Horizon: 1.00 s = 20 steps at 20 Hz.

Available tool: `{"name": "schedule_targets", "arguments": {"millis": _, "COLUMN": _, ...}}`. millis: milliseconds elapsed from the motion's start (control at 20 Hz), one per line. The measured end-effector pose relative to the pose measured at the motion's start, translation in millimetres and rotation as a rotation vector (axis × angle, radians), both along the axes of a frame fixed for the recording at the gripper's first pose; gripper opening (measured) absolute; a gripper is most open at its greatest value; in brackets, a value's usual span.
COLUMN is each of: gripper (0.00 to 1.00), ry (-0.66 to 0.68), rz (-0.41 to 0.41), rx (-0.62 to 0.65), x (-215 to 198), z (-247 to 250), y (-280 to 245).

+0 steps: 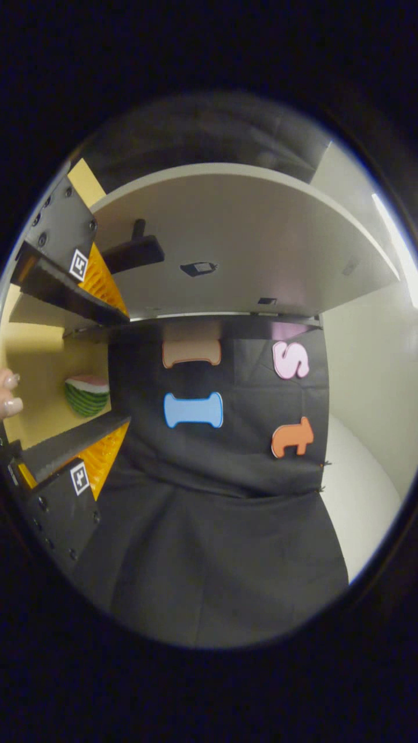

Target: Open the shoe cabinet door, grab the shoes and put them into the shoe cabinet, then close the shoe cabinet door.

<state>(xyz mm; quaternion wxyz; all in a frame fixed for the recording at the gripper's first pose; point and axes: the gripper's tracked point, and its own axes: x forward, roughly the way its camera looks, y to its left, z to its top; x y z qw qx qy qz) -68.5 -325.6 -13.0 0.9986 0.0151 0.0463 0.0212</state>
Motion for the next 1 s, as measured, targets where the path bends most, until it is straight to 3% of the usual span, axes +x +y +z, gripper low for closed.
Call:
{"name": "schedule_targets", "arguments": {"millis": 200, "gripper": 0.95, "ry": 0.0, "rz": 0.057, "rx": 0.009, "x": 9.7, "z": -0.9, "y": 9.7}}
{"name": "schedule_targets", "arguments": {"millis": 650, "gripper": 0.94, "ry": -0.012, "rz": 0.093, "rx": 0.004, "x": 5.0, "z": -1.2, "y": 52.8}}
{"name": "schedule_targets", "arguments": {"millis": 1000, "gripper": 0.94, "ry": -0.022, "rz": 0.058, "rx": 0.012, "x": -0.6, "z": -1.8, "y": 115.7}}
